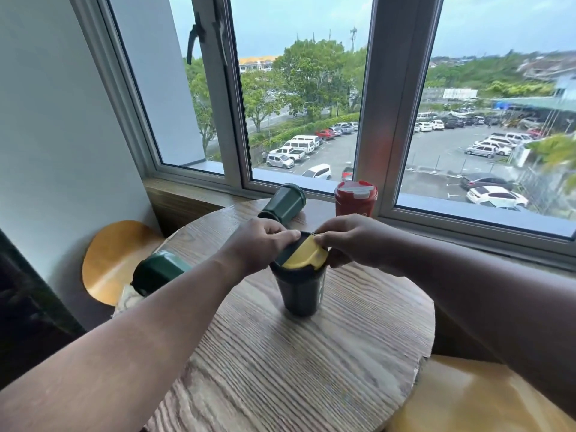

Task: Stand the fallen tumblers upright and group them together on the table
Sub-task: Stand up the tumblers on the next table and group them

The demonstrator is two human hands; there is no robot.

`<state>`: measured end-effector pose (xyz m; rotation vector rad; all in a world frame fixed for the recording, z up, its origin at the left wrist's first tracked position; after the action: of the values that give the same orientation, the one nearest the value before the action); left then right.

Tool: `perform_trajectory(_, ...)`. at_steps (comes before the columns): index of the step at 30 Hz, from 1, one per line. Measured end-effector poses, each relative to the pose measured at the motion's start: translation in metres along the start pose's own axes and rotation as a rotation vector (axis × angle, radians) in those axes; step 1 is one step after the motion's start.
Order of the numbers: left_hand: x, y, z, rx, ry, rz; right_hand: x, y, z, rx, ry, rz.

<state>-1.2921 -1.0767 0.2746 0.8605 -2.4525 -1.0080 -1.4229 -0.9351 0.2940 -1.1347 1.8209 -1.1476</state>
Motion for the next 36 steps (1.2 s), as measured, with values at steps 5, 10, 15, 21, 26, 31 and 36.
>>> perform_trajectory(5,0.005,0.003,0.001,-0.003,-0.064,-0.05,0.006,0.002,0.0,0.022,0.038,0.032)
perform_trajectory(10,0.006,0.005,0.003,0.008,-0.092,-0.04,0.008,0.008,-0.002,0.063,0.052,0.055)
perform_trajectory(15,0.001,0.003,0.0,0.005,-0.099,-0.013,0.01,0.009,-0.005,0.032,0.037,0.068)
perform_trajectory(21,-0.018,-0.018,-0.032,0.082,0.031,0.064,0.009,-0.006,-0.012,-0.278,0.144,-0.058)
perform_trajectory(26,-0.039,-0.05,-0.081,0.259,0.295,0.059,0.001,-0.053,0.019,-0.545,0.19,-0.329)
perform_trajectory(31,-0.048,-0.113,-0.12,0.278,0.413,-0.243,0.015,-0.081,0.08,-0.667,0.065,-0.387)
perform_trajectory(36,-0.052,-0.165,-0.122,0.212,0.249,-0.432,0.052,-0.082,0.144,-0.88,-0.075,-0.296)
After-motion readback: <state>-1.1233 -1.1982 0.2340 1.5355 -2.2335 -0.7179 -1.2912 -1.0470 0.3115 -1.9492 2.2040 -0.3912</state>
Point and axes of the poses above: each hand's wrist, its own x-axis towards the middle knuckle, its own z-axis out of the palm, y = z × x, the point moved 2 cm from there along x, towards the middle knuckle, and after that the axes turned 7 degrees about x, right-handed, at the moved point
